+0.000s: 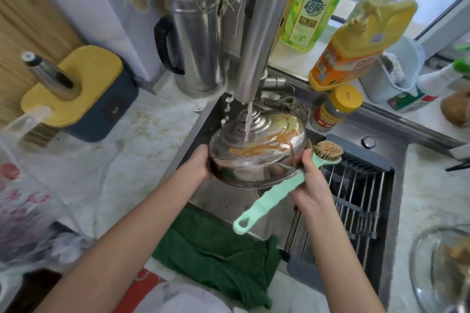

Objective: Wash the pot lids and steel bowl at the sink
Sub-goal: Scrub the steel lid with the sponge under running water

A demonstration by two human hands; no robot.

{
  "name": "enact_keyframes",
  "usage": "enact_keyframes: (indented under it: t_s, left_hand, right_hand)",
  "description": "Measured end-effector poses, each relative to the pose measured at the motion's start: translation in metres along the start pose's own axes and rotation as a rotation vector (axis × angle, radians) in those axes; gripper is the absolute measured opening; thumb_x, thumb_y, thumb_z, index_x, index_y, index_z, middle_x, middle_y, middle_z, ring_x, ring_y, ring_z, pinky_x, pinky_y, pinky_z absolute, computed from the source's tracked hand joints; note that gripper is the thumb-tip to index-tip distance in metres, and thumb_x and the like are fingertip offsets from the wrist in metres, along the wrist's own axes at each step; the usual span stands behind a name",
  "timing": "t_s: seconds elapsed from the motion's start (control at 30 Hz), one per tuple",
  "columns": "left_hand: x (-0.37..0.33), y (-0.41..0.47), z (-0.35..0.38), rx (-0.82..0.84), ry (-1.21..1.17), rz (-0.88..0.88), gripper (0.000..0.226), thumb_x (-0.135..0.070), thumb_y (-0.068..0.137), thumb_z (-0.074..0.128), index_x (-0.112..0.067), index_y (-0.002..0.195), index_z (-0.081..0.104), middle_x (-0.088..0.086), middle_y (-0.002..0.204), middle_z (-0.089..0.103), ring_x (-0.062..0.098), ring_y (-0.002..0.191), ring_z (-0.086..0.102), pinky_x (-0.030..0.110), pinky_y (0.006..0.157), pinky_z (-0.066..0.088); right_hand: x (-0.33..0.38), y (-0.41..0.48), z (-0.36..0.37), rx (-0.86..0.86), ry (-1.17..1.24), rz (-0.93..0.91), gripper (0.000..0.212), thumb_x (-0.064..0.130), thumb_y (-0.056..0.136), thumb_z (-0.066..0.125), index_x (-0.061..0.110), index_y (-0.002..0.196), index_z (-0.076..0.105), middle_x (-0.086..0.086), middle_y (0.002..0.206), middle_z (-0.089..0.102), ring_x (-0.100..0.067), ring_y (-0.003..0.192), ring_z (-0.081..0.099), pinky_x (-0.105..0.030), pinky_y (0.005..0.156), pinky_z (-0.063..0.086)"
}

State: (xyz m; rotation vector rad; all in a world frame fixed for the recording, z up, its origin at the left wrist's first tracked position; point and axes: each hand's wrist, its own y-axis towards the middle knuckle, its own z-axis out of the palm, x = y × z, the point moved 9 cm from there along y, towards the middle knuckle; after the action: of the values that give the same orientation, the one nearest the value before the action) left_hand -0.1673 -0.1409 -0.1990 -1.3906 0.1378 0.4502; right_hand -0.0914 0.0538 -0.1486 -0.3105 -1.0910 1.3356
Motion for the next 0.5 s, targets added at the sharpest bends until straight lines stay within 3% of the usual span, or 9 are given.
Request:
enact_keyframes:
  t_s: [0.07,0.13,0.23,0.3,0.43,0.5]
  left_hand:
    - [-0.005,0.008,0.001,-0.031,-0.049,0.062,0.039,-0.026,0.102,0.034,-0.006,0.115,0.064,0.018,0.122,0.063,0.032,0.110,0.059,0.041,0.100,0.047]
    - [-0.009,0.005,0.006,-0.046,-0.024,0.198,0.035,-0.022,0.101,0.036,-0.006,0.112,0.064,0.012,0.117,0.064,0.027,0.111,0.058,0.034,0.100,0.045]
    - [-0.017,-0.029,0.031,-0.127,0.469,0.627,0.041,-0.026,0.103,0.031,-0.014,0.137,0.049,0.003,0.145,0.045,0.022,0.134,0.040,0.036,0.113,0.029]
    - [-0.011,-0.035,0.044,-0.156,0.659,0.749,0.043,-0.027,0.103,0.031,-0.018,0.142,0.046,-0.001,0.150,0.041,0.021,0.139,0.033,0.042,0.116,0.025]
    - [-0.006,0.009,0.021,-0.177,0.514,0.428,0.042,-0.024,0.100,0.030,-0.007,0.127,0.056,0.016,0.135,0.055,0.032,0.120,0.052,0.043,0.104,0.041]
    - [-0.003,-0.005,0.028,-0.171,0.582,0.450,0.046,-0.024,0.103,0.026,-0.005,0.140,0.045,0.016,0.148,0.041,0.031,0.133,0.041,0.041,0.111,0.032]
  right_hand:
    - [0.000,0.001,0.002,-0.003,0.011,-0.029,0.027,0.032,0.097,0.050,0.012,0.114,0.058,-0.013,0.104,0.070,-0.025,0.086,0.070,-0.043,0.057,0.058]
    - [-0.003,0.006,0.006,-0.026,0.030,-0.043,0.017,0.032,0.097,0.051,0.015,0.098,0.057,-0.004,0.078,0.070,-0.018,0.068,0.069,-0.045,0.059,0.058]
    - [-0.008,0.013,0.009,-0.052,-0.040,-0.104,0.015,0.027,0.098,0.049,0.015,0.092,0.054,-0.004,0.081,0.063,-0.018,0.073,0.064,-0.046,0.068,0.059]
    - [-0.014,0.013,0.009,-0.050,-0.121,-0.139,0.015,0.025,0.099,0.049,0.014,0.091,0.056,-0.005,0.084,0.064,-0.018,0.074,0.066,-0.040,0.073,0.059]
    - [-0.019,0.009,0.019,-0.022,-0.228,-0.197,0.016,0.022,0.099,0.051,0.010,0.090,0.058,-0.004,0.079,0.069,-0.018,0.070,0.069,-0.038,0.073,0.060]
    - [-0.017,0.011,0.030,-0.002,-0.272,-0.215,0.015,0.019,0.099,0.051,0.009,0.091,0.059,-0.004,0.079,0.071,-0.019,0.072,0.070,-0.038,0.073,0.060]
